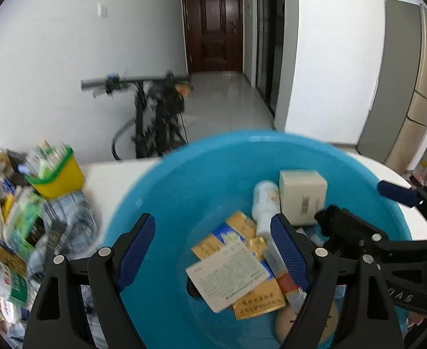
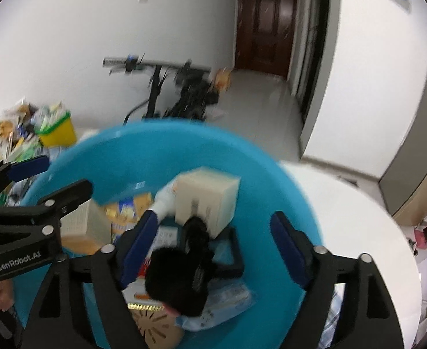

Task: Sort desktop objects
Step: 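Open the right tool to release the black plush toy into the basin, then raise both open tools up away from the basin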

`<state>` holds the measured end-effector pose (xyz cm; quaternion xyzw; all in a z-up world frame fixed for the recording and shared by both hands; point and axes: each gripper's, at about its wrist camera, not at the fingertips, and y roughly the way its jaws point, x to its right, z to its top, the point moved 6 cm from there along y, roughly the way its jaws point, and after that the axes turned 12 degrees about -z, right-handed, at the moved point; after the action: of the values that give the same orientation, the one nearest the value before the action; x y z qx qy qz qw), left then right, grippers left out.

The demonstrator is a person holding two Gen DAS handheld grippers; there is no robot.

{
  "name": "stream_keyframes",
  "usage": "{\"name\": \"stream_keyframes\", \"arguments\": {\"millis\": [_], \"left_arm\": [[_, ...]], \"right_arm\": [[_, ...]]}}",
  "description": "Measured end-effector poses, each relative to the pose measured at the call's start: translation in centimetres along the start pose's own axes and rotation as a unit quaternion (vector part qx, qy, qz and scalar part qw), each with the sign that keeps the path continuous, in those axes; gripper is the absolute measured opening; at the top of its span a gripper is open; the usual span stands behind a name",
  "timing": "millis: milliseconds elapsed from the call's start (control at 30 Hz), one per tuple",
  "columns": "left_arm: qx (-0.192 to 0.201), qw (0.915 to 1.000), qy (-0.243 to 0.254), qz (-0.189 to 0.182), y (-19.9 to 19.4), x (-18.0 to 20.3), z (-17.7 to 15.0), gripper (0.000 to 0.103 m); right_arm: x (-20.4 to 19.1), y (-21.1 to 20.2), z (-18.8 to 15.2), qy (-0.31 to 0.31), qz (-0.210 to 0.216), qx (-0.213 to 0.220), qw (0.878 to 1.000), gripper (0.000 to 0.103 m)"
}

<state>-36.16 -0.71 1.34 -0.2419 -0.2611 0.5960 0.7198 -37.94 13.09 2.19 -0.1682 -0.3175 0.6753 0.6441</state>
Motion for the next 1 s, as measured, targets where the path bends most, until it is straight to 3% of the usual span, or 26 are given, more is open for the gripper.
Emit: {"name": "stream_keyframes", "arguments": {"millis": [133,267,333,533,1000], "left_arm": [[0.083,0.9955,0.027,0.038,-2.9,0.2,1.4,0.09],[0.183,0.9789,0.05,0.075,-6.8,0.7,2.5,0.103],[0.227,0.9697,0.052,0.073,-8.5,0.8,2.8,0.103],[0.245,0.9691,0.011,0.031,-9.9,-0.7,3.3,0.103],[0.229,0.9727,0.015,0.037,-9.7,-0.7,3.2,0.103]], "right_arm": [[0.7,-2.1,1.1,0.016,-0.012,0.058,0.998,0.091],[1.6,-4.2,2.2,0.039,-0.012,0.105,0.994,0.1],[2.3,-5.2,2.6,0.058,-0.008,0.123,0.991,0.103],[3.8,-7.6,3.6,0.086,-0.014,0.158,0.984,0.103],[4.1,-8.3,3.9,0.071,-0.028,0.16,0.984,0.103]]}}
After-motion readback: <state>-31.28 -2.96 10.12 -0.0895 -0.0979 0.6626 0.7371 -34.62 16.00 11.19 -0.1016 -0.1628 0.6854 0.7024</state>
